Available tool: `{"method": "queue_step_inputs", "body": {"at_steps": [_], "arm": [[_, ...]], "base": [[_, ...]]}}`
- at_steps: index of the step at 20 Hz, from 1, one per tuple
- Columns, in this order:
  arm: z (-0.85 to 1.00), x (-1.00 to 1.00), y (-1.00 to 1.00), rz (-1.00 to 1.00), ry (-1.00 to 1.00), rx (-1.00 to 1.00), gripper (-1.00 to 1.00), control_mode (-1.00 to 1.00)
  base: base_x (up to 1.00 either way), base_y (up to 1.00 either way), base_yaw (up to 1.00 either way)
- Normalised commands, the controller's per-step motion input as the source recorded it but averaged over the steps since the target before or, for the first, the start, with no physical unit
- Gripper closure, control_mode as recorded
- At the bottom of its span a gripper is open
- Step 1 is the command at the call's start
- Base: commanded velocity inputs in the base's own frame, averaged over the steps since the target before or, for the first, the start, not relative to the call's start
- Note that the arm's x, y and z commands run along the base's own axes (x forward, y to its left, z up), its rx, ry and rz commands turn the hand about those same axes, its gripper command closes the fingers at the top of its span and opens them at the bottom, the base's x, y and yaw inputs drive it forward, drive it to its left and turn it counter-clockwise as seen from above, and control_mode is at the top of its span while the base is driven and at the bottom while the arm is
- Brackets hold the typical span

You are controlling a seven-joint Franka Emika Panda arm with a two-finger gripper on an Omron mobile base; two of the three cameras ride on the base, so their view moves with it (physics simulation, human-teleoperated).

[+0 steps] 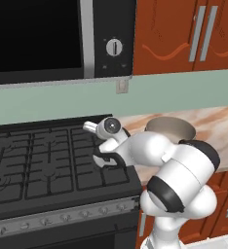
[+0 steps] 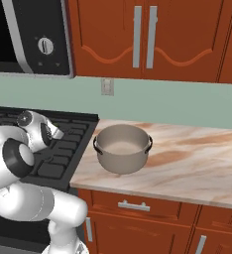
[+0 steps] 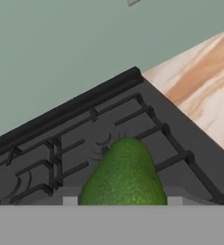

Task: Turn on the sink faucet. Then move the avocado from the counter to the sink. Turn off the sink. Move the vegetable from the sink to the pot next to the stove. Finally move the pot to the front center burner.

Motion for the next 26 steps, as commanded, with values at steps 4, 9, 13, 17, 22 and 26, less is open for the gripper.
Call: {"method": "queue_step_inputs", "body": {"at_steps": [4, 9, 13, 17, 22, 26], "arm": [[0.00, 0.00, 0.00, 0.00, 0.00, 0.00, 1.00, -1.00], [0.27, 0.00, -0.01, -0.05, -0.05, -0.07, 1.00, -1.00], [0.48, -0.01, -0.06, -0.10, 0.00, -0.06, 1.00, -1.00], [0.49, 0.00, -0.26, -0.15, 0.03, -0.02, 1.00, -1.00], [0.36, -0.04, -0.38, -0.18, 0.11, 0.00, 1.00, -1.00], [0.14, -0.16, -0.42, -0.20, 0.14, 0.00, 1.00, -1.00]], "base": [[0.00, 0.00, 0.00], [0.00, 0.00, 0.00], [0.00, 0.00, 0.00], [0.00, 0.00, 0.00], [0.00, 0.00, 0.00], [0.00, 0.00, 0.00]]}}
